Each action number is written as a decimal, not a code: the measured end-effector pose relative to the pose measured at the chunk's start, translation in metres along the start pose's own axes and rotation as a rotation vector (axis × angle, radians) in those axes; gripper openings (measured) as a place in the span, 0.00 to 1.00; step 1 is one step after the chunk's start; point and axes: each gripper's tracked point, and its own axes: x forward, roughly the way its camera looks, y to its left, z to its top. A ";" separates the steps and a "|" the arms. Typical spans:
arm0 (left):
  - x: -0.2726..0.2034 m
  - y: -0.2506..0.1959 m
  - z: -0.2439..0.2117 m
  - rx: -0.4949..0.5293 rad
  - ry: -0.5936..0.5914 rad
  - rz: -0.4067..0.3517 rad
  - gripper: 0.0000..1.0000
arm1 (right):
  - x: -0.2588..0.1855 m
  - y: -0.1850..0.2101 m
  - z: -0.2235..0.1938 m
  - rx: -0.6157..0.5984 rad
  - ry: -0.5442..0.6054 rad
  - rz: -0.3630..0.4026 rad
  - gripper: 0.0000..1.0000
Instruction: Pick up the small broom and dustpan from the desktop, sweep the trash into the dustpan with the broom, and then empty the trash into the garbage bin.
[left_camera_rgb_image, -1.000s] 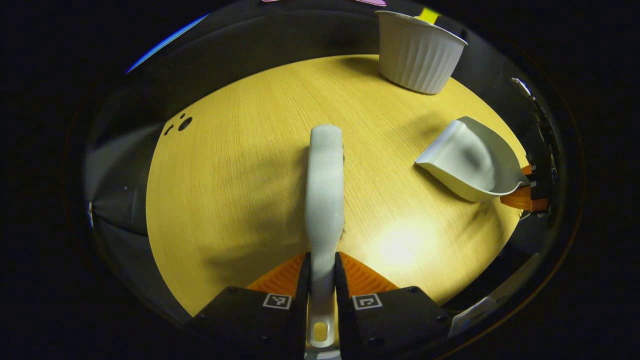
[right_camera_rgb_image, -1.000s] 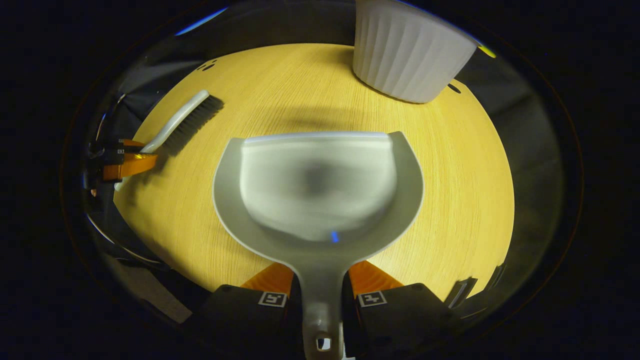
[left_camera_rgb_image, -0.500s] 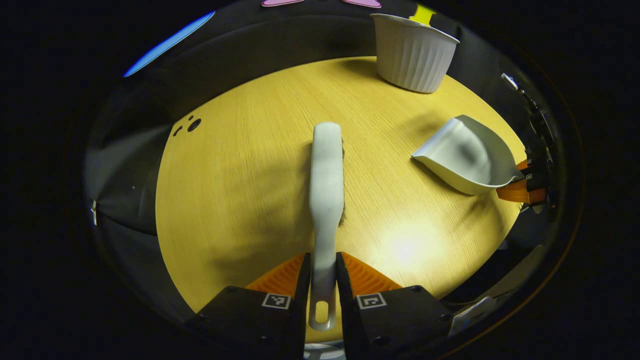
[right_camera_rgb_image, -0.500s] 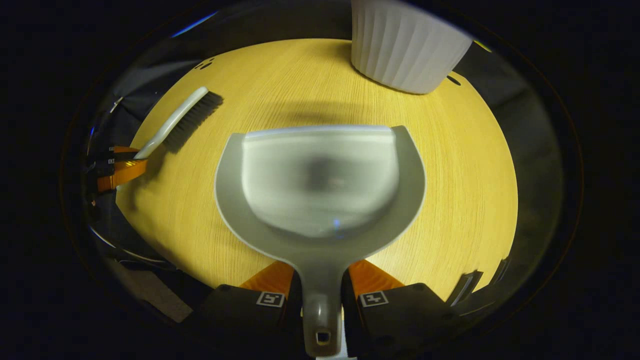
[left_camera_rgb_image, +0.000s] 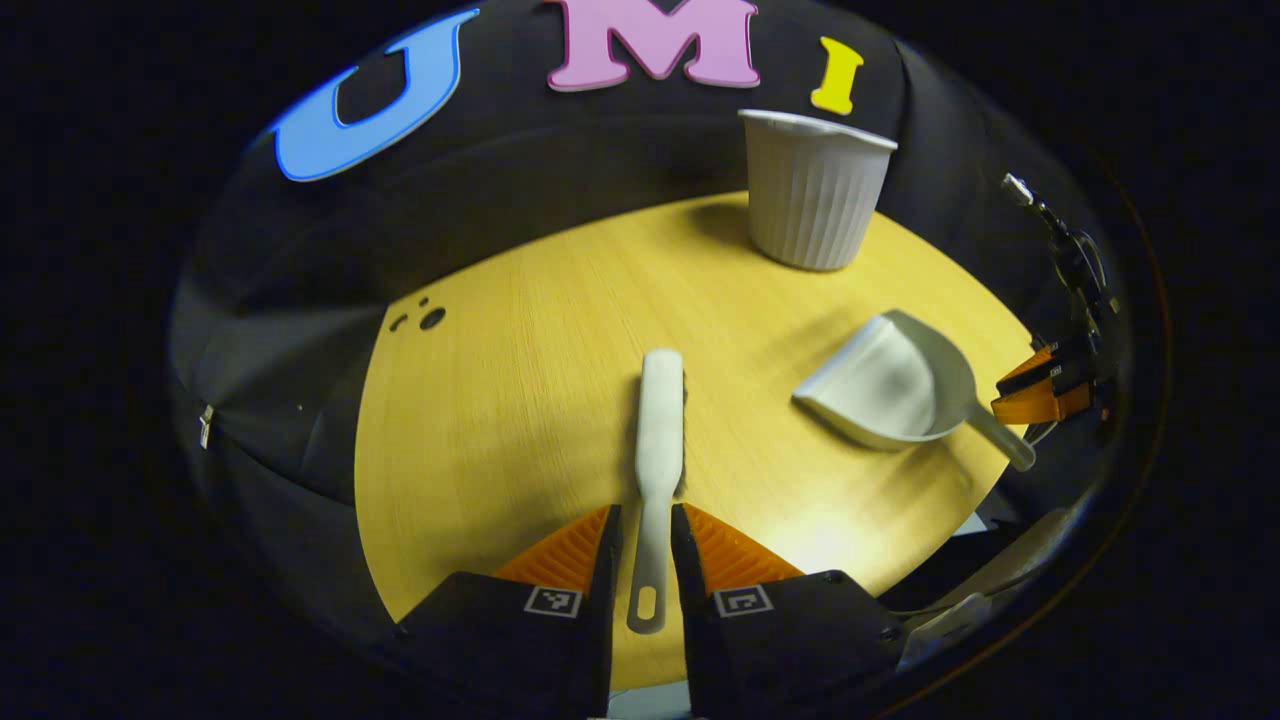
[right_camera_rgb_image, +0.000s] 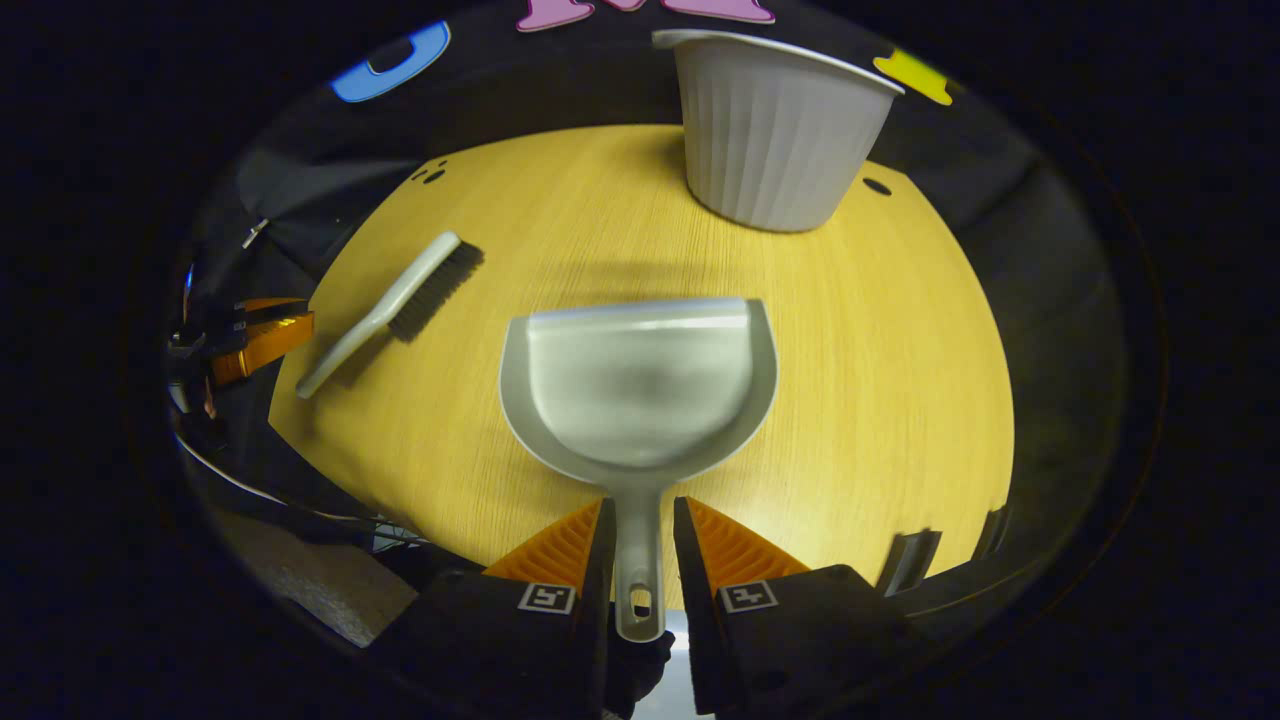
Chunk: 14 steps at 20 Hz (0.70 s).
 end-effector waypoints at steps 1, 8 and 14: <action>-0.006 0.001 0.015 -0.010 -0.054 0.008 0.33 | -0.011 0.000 0.015 -0.009 -0.063 -0.005 0.38; -0.052 -0.011 0.102 -0.097 -0.344 0.025 0.34 | -0.091 0.010 0.125 -0.040 -0.499 -0.009 0.32; -0.106 -0.027 0.160 -0.133 -0.575 0.076 0.39 | -0.156 0.003 0.176 -0.165 -0.767 -0.091 0.37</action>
